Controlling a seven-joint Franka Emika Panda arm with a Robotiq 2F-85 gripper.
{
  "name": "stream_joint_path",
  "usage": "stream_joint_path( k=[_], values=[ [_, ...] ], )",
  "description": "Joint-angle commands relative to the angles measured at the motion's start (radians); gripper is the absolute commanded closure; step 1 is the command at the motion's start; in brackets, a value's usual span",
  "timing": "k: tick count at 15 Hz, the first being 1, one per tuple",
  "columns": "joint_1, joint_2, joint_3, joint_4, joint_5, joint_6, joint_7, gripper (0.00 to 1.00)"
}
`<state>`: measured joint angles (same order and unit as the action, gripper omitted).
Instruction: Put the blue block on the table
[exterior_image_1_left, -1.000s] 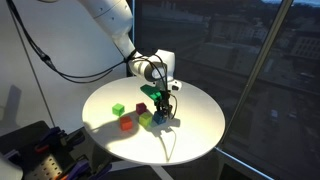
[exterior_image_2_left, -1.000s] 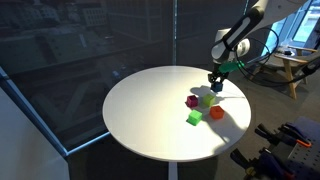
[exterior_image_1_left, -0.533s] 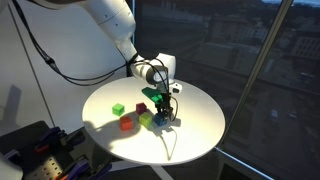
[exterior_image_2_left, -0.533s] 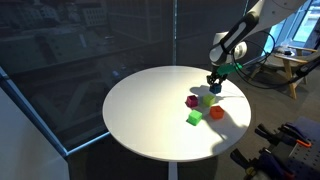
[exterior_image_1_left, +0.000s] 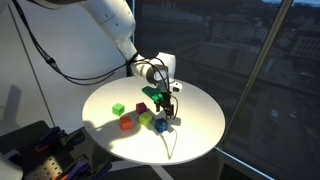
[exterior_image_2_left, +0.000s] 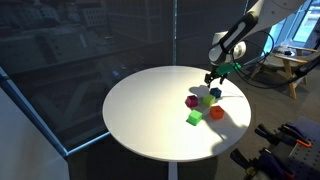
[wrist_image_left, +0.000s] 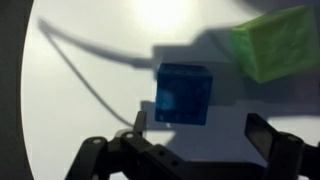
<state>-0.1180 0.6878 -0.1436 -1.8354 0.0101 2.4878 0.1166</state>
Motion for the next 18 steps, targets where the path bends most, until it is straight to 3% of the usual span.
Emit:
stream_joint_path(
  k=[1, 6, 18],
  values=[
    [-0.002, -0.017, 0.016, 0.008, 0.014, -0.036, -0.002, 0.00],
    [0.018, -0.074, 0.044, -0.016, 0.011, -0.110, -0.010, 0.00],
    [0.168, -0.197, 0.105, -0.103, -0.033, -0.184, -0.001, 0.00]
  ],
)
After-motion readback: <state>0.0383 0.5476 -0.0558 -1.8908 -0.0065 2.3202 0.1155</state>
